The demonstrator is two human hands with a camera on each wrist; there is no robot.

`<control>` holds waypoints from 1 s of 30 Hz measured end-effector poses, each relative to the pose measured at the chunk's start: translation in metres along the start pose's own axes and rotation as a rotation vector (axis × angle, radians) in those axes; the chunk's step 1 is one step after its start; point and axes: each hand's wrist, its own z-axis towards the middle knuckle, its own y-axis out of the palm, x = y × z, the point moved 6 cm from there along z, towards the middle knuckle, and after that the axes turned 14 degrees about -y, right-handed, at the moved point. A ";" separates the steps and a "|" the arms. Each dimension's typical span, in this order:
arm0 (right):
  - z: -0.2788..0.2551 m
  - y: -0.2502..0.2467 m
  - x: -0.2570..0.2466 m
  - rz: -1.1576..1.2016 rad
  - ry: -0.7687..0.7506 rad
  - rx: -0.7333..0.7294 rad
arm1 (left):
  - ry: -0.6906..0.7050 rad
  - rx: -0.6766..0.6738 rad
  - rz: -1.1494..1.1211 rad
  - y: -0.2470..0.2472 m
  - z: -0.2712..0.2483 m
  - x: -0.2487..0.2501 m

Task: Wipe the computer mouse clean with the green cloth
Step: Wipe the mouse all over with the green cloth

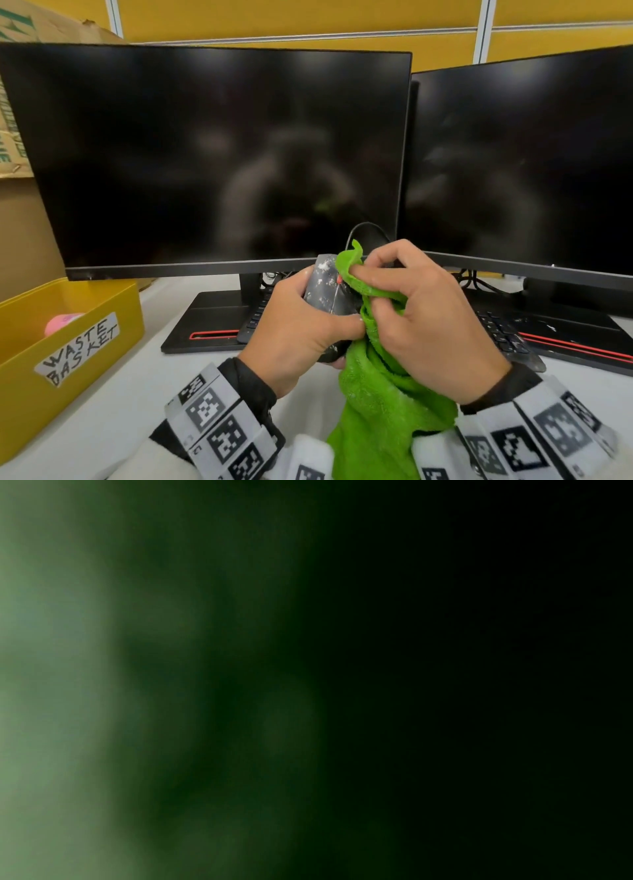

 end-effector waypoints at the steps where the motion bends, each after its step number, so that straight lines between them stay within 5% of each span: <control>1: -0.001 -0.002 0.001 -0.001 0.013 -0.003 | 0.002 0.005 -0.001 0.000 0.000 0.000; 25: -0.004 -0.011 0.010 0.000 0.069 -0.005 | 0.007 -0.041 0.025 0.009 -0.003 0.000; 30: -0.006 -0.005 0.004 0.022 0.043 -0.103 | -0.011 -0.019 0.020 0.005 -0.001 -0.003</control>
